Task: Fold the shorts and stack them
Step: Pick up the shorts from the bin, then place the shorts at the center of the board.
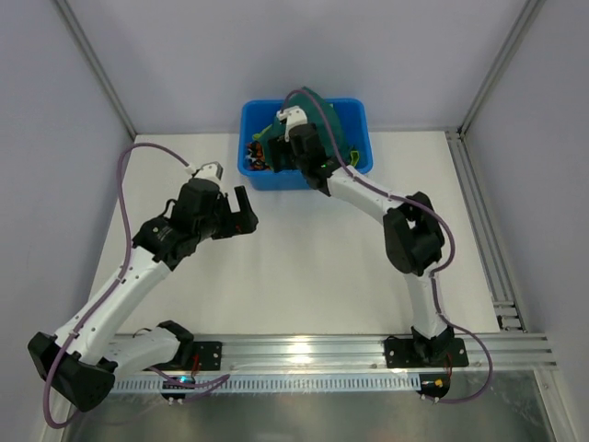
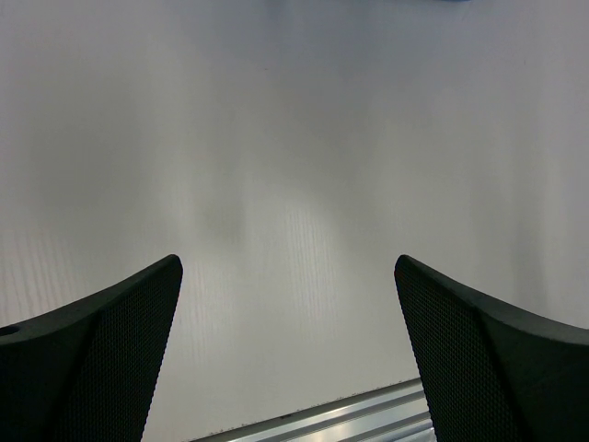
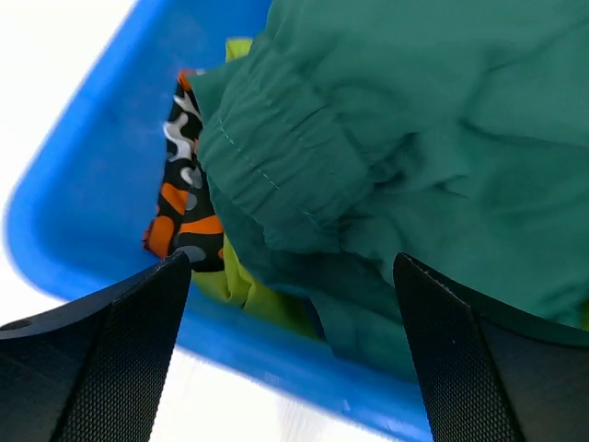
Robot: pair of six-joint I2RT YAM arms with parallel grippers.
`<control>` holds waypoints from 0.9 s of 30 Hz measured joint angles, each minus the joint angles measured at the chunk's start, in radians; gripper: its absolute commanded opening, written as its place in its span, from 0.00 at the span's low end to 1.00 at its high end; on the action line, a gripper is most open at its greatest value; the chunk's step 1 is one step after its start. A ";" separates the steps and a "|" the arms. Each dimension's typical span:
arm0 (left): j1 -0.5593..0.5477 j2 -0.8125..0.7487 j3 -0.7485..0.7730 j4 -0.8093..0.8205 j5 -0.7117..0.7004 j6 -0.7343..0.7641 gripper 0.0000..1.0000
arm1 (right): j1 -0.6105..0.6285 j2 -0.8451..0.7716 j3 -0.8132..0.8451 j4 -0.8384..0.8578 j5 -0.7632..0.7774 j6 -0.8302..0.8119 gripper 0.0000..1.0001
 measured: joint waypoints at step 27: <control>0.001 0.026 0.255 -0.029 0.085 0.062 0.99 | -0.008 -0.730 0.043 -0.230 -0.003 -0.197 0.04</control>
